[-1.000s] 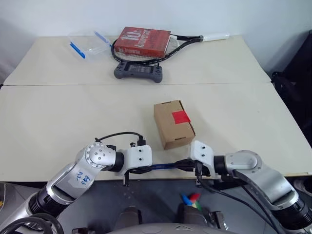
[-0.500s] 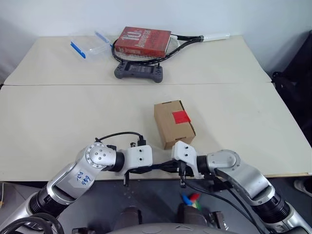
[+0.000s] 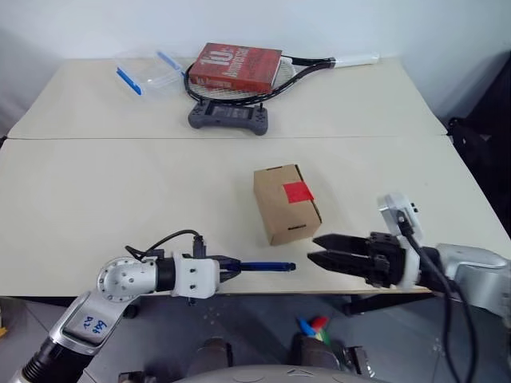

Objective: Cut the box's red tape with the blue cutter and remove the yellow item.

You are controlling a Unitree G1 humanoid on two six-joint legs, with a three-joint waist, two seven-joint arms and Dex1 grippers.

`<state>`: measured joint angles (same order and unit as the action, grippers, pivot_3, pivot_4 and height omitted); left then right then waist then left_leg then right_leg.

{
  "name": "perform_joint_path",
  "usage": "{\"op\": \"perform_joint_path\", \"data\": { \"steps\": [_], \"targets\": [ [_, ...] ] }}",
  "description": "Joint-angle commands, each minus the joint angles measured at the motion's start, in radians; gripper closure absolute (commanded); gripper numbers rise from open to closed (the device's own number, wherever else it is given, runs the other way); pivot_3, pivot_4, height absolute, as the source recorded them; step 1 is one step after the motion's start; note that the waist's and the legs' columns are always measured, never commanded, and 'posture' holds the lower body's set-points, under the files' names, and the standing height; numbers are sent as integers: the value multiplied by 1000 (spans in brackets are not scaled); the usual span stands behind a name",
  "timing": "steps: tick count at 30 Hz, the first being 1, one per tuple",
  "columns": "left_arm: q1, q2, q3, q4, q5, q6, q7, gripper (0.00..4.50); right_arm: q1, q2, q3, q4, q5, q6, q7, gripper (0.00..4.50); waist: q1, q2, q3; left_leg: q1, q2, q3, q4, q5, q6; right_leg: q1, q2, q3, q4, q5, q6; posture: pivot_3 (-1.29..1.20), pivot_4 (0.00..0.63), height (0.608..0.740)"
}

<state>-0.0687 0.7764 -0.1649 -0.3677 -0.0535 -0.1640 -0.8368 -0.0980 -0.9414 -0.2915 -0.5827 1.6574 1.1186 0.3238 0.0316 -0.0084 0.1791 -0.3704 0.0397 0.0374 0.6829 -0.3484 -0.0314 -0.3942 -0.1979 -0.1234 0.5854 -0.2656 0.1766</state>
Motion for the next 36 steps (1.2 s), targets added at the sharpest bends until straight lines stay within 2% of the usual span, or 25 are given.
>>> {"op": "perform_joint_path", "data": {
  "steps": [1,3,8,13,24,27,36],
  "targets": [
    [-42,-44,-1,4,-4,-98,3,4067,47,-95,50,-13,278,-88,-220,509,-1,-1,0,0,0,1,0,0,0,0,0,0,0,0,0,0,150,740],
    [-65,-68,-19,13,4,-99,-1,4067,49,-112,101,-34,307,-122,-284,21,-3,-1,0,1,0,1,0,0,0,0,0,0,0,0,0,0,150,740],
    [-107,-109,-41,23,31,-92,1,4067,14,-76,207,-52,315,-207,-373,21,-6,-1,0,1,0,1,0,0,0,0,0,0,0,1,1,0,150,740],
    [-140,-141,-64,30,62,-75,11,4067,-82,-22,316,-10,313,-240,-475,21,-5,-1,0,0,0,1,1,0,0,0,0,0,0,1,1,0,150,740],
    [-157,-170,-71,25,78,-52,12,4067,-160,26,378,51,254,-211,-457,21,-4,-1,0,0,0,1,1,0,0,0,0,0,-1,1,1,0,150,740],
    [-156,-170,-70,24,80,-51,11,4067,-164,35,378,66,234,-207,-447,656,-4,-1,0,0,0,1,1,0,0,0,0,0,-1,1,1,0,150,740],
    [-165,-168,-69,29,84,-52,8,4067,-154,47,374,75,197,-179,-405,3840,-4,-1,0,0,0,1,1,0,0,0,0,0,-1,1,1,0,150,740]
  ]
}}
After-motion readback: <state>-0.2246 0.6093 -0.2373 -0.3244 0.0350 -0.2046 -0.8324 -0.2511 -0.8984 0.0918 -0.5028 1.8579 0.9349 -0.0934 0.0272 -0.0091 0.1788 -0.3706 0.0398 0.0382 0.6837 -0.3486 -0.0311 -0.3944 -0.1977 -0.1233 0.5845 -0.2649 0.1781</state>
